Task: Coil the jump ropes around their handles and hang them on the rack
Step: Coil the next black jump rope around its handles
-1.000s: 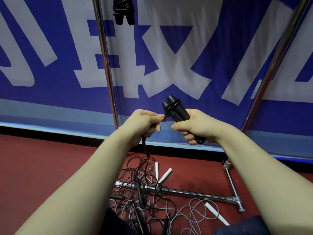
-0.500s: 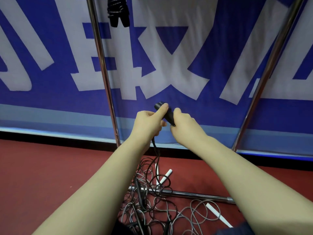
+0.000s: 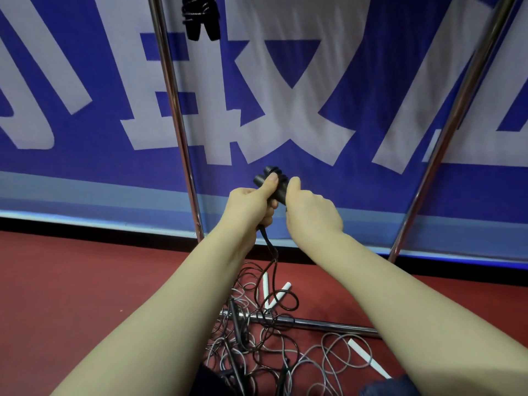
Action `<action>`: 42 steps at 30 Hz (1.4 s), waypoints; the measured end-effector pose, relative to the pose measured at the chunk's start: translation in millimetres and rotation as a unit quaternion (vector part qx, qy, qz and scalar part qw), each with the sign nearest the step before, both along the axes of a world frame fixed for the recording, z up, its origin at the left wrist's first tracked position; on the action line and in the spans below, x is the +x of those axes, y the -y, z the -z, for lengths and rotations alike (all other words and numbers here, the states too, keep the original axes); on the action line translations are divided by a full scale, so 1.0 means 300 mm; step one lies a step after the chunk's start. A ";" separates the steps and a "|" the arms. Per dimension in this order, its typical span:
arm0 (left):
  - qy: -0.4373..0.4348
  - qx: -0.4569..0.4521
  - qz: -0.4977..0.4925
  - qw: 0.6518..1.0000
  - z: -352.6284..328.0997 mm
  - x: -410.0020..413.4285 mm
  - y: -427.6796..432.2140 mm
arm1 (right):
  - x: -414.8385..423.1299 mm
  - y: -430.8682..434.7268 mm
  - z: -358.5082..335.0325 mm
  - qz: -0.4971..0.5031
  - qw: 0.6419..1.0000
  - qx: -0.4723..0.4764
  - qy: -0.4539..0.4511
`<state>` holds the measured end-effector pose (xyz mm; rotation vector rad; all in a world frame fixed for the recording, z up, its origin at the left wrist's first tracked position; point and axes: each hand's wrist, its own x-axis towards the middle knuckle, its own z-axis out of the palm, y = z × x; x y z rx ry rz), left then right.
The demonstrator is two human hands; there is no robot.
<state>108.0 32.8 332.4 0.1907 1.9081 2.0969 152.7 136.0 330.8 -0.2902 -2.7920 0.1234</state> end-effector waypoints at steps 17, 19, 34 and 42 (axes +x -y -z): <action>-0.062 0.082 0.118 0.988 -0.042 -0.014 0.112 | 0.058 -0.027 -0.089 -0.211 0.744 -0.618 0.141; -0.097 0.055 0.113 0.987 -0.042 -0.023 0.126 | 0.055 -0.022 -0.083 -0.215 0.773 -0.585 0.120; -0.182 0.041 0.077 0.979 -0.061 -0.001 0.150 | 0.073 -0.055 -0.104 -0.211 0.756 -0.588 0.198; -0.204 0.034 0.079 0.975 -0.047 0.006 0.141 | 0.069 -0.084 -0.097 -0.195 0.737 -0.610 0.217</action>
